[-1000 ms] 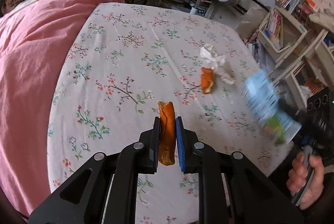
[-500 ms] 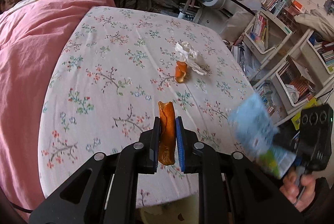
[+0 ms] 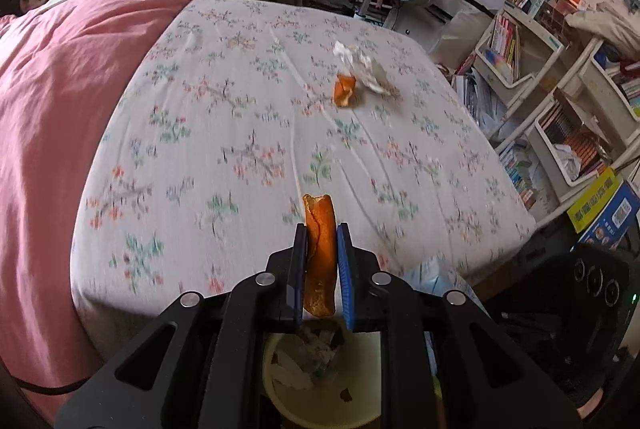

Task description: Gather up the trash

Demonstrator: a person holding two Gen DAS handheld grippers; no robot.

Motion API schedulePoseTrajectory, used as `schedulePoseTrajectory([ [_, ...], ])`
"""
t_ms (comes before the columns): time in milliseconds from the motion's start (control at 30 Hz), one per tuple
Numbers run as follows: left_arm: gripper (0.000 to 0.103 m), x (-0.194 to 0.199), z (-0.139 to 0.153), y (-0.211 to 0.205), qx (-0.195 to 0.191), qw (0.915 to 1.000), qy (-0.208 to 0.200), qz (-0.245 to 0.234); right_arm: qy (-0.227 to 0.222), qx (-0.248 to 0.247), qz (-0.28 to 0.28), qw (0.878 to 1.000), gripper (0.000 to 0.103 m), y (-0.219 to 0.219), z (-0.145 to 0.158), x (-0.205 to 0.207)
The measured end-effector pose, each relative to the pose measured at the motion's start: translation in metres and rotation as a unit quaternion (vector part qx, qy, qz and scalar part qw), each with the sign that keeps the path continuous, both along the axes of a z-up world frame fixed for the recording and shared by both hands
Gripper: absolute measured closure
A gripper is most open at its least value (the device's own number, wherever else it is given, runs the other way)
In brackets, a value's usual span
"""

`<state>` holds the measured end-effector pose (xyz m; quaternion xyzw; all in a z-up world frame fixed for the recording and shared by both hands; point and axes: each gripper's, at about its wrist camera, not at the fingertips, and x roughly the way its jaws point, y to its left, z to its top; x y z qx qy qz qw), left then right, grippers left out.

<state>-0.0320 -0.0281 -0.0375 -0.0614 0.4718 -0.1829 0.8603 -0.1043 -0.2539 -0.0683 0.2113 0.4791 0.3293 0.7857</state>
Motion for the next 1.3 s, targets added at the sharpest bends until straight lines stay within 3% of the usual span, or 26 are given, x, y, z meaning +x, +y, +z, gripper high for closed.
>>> schedulePoseTrajectory([
  [233,0.089,-0.031,-0.015,-0.011,0.008,0.9997,0.021,-0.009,0.005,-0.024,0.003,1.000,0.052,0.010,-0.006,0.004],
  [400,0.089,-0.051,-0.035,-0.023,0.020,0.9975,0.063,-0.025,-0.022,-0.022,-0.051,0.998,0.042,-0.007,-0.003,-0.003],
  [500,0.088,-0.063,-0.049,-0.035,0.052,0.9942,0.084,-0.042,-0.023,-0.019,-0.087,0.996,0.037,-0.019,-0.002,-0.005],
  [600,0.078,-0.064,-0.050,-0.038,0.083,0.9932,0.073,-0.036,-0.023,-0.020,-0.108,0.994,0.037,-0.021,-0.001,-0.003],
  [667,0.060,-0.063,-0.046,-0.034,0.090,0.9942,0.056,-0.019,-0.027,-0.028,-0.114,0.993,0.033,-0.021,0.001,-0.002],
  [767,0.043,-0.061,-0.036,-0.025,0.102,0.9945,0.022,0.013,-0.033,-0.040,-0.117,0.992,0.032,-0.019,0.002,0.000],
  [833,0.038,-0.059,-0.031,-0.021,0.105,0.9940,0.007,0.030,-0.036,-0.049,-0.118,0.991,0.031,-0.017,0.001,0.002],
  [1300,0.026,-0.053,-0.018,-0.003,0.089,0.9923,-0.020,0.084,-0.050,-0.077,-0.111,0.990,0.028,-0.012,0.002,-0.001],
])
